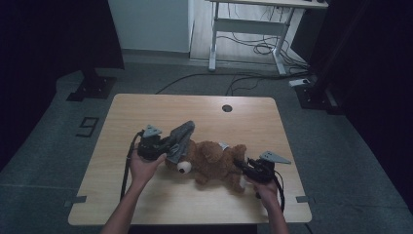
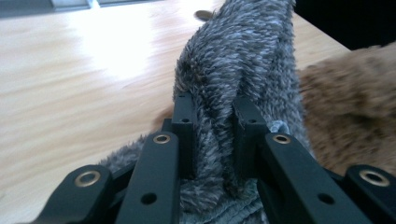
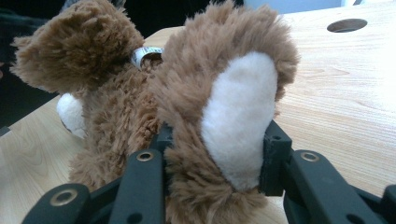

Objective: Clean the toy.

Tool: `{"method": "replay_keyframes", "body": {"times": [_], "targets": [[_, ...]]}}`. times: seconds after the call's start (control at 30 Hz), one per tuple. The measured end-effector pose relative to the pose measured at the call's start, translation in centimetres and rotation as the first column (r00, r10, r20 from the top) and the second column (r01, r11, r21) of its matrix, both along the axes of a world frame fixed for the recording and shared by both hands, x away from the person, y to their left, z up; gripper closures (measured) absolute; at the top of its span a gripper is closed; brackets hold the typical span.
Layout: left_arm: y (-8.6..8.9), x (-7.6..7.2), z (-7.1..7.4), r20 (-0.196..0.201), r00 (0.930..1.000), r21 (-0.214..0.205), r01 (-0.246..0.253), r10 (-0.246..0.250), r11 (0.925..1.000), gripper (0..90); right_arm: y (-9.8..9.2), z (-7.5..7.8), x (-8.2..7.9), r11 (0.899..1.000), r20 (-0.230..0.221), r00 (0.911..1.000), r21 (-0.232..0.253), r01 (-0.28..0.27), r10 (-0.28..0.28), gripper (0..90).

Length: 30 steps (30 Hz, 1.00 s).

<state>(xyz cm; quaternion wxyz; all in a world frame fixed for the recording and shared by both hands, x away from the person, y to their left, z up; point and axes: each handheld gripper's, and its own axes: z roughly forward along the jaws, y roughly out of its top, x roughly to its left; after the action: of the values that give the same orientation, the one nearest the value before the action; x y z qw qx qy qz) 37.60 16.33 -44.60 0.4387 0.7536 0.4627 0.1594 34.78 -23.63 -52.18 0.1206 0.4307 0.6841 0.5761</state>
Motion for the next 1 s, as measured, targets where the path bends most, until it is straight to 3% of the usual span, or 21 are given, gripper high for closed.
{"method": "replay_keyframes", "body": {"times": [0.2,0.27,0.33,0.47,0.57,0.6,0.63,0.67,0.73,0.8,0.9,1.0], "targets": [[2.6,-0.3,-1.5,-0.051,0.9979,-0.032,-0.042,0.041,0.9986,73.8,0.0,-0.1,0.0,1.0,-0.004,1.0,0.0,0.005,-0.005,61.8],[3.2,-0.4,-1.0,-0.049,0.9983,-0.067,-0.034,0.03,0.9972,73.8,0.0,-0.1,0.1,1.0,-0.004,1.0,-0.002,0.008,-0.008,61.8],[3.0,-0.5,0.0,-0.027,0.9994,-0.062,-0.024,0.023,0.9978,73.7,-0.1,-0.1,0.1,1.0,-0.007,0.9999,0.006,0.008,-0.008,61.8],[1.1,-0.4,2.0,0.013,0.9998,-0.042,0.014,-0.014,0.999,73.7,-0.1,-0.1,0.1,1.0,-0.008,0.9999,0.01,0.01,-0.01,61.8],[0.0,-0.2,2.6,0.023,0.9992,-0.031,0.032,-0.032,0.999,73.8,-0.1,-0.1,0.1,1.0,-0.006,0.9999,0.007,0.01,-0.009,61.8],[-1.8,0.1,3.0,0.026,0.9979,-0.025,0.059,-0.059,0.9979,73.7,-0.1,-0.1,0.1,1.0,-0.005,0.9999,0.007,0.009,-0.009,61.8],[-2.4,0.1,3.0,0.026,0.9975,-0.024,0.066,-0.066,0.9975,73.7,-0.1,-0.1,0.1,1.0,-0.004,1.0,0.006,0.009,-0.009,61.8],[-2.4,0.1,3.0,0.026,0.9975,-0.024,0.066,-0.066,0.9975,73.7,-0.1,-0.1,0.1,1.0,-0.004,1.0,0.006,0.009,-0.009,61.8],[-4.9,0.3,3.0,0.024,0.9942,-0.011,0.105,-0.105,0.9944,73.7,-0.1,0.0,0.1,1.0,-0.003,1.0,0.006,0.008,-0.008,61.8],[-7.0,0.4,2.3,0.023,0.9905,0.044,0.134,-0.135,0.99,73.7,-0.1,0.0,0.1,1.0,-0.003,1.0,0.006,0.008,-0.008,61.9],[-8.1,0.4,0.9,0.02,0.9906,0.095,0.133,-0.135,0.9865,73.7,-0.2,0.0,0.1,1.0,0.0,1.0,0.004,0.007,-0.007,61.8],[-7.1,0.3,0.5,0.015,0.9905,0.053,0.136,-0.137,0.9894,73.8,-0.2,0.0,0.0,1.0,0.001,1.0,0.006,0.002,-0.002,61.8]]}}
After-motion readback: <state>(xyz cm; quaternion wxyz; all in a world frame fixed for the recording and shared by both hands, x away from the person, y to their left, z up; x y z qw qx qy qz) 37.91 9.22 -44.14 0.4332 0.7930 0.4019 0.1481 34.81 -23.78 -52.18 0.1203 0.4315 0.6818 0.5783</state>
